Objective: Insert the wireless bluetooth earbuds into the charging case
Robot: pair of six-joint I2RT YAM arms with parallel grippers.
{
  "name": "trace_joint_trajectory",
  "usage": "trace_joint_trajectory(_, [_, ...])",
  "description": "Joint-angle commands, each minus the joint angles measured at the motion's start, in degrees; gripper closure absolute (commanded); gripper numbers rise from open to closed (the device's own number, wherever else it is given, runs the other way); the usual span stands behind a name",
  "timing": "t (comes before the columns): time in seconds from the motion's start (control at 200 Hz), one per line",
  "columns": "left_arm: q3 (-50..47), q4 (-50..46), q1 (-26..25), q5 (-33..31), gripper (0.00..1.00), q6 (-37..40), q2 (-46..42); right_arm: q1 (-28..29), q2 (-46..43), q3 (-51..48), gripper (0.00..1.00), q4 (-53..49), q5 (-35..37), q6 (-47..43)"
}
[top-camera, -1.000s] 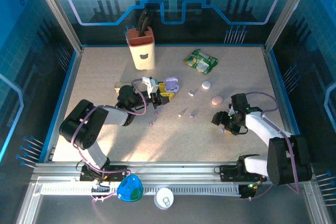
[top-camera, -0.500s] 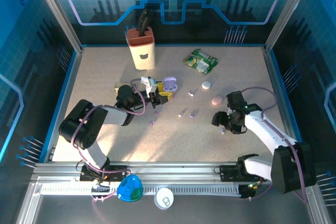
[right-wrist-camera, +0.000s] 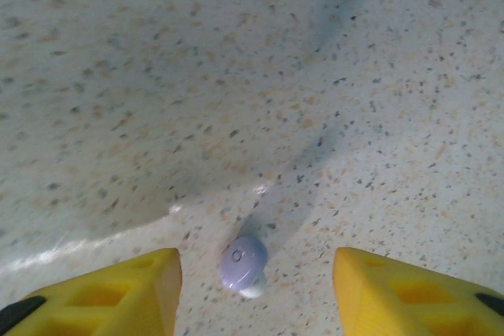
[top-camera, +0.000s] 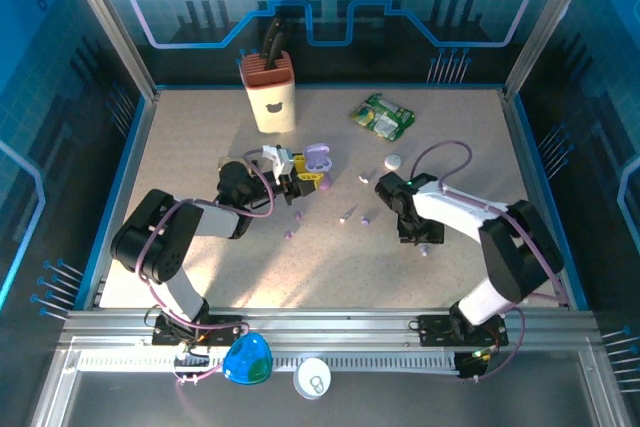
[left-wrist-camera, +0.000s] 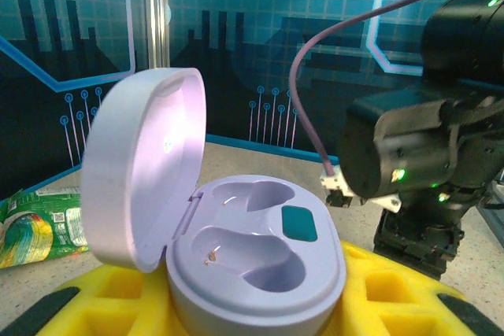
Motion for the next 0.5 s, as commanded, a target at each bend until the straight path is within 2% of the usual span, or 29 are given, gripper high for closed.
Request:
trace_joint_trajectory(0.0, [-0.7, 2.0, 0.5, 1.4, 0.66, 1.2, -0.4, 1.5, 3.6, 1.9, 0.48, -4.3, 4.5, 5.2])
trace_joint_trajectory(0.245, [-0.8, 2.0, 0.5, 1.3, 0.66, 0.9, -0.4, 2.4, 8.1, 2.5, 0.53, -2.8, 2.6, 6.1])
trace_joint_trajectory(0.495, [-0.7, 2.0, 0.5, 1.5, 0.66, 0.9, -0.2, 2.5, 7.9, 1.0, 0.59, -3.8, 1.6, 7.7])
